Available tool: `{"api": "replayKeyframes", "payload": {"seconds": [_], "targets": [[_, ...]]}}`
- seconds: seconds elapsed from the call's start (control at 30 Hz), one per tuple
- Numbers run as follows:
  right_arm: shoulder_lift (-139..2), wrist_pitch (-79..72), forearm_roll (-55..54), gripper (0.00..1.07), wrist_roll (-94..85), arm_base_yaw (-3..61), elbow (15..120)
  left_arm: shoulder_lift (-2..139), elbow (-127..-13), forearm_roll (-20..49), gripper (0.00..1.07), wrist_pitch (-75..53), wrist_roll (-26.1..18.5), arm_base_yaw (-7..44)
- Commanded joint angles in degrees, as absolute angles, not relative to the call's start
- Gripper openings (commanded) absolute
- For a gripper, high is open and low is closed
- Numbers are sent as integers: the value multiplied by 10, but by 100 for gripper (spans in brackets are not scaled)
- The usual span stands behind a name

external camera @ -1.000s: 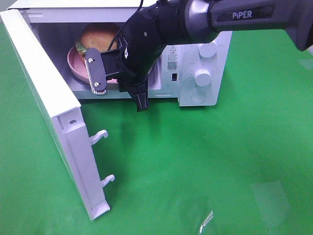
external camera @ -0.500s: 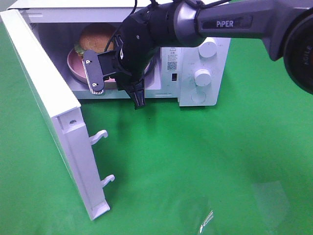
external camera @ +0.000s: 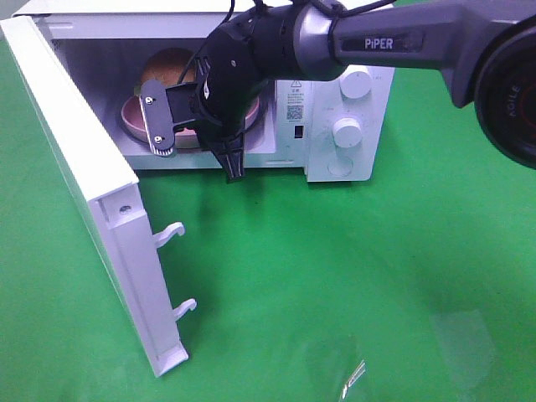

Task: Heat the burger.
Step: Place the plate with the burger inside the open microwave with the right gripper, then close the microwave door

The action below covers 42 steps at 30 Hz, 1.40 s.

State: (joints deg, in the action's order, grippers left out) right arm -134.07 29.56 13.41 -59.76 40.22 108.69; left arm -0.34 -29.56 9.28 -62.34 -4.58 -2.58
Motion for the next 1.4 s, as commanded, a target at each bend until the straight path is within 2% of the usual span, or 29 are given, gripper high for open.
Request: {"api": "replayKeyframes", "payload": {"seconds": [0.03, 0.07, 0.1, 0.17, 0.23, 0.7, 0.87, 1.07, 1.4], "targets": [[-1334, 272, 140, 20, -583, 400, 1094, -12, -296, 96, 100, -614, -48, -25], [-1334, 272, 140, 25, -578, 400, 1094, -12, -296, 96, 100, -614, -48, -25], [-1334, 272, 140, 25, -578, 400, 1094, -12, -296, 96, 100, -614, -48, -25], [-1334, 273, 140, 37, -555, 400, 1094, -12, -296, 96, 100, -614, -48, -25], [-1334, 276, 140, 41, -551, 400, 1094, -12, -296, 96, 100, -614, -48, -25], [-1316, 274, 140, 48, -530, 401, 1074, -12, -296, 96, 100, -614, -48, -25], [-1295, 265, 139, 51, -530, 401, 1038, -12, -296, 96, 100, -614, -48, -25], [-1240, 226, 140, 65, -531, 401, 960, -12, -296, 96, 100, -614, -48, -25], [-1187, 207, 139, 67, -532, 401, 873, -12, -296, 96, 100, -614, -48, -25]]}}
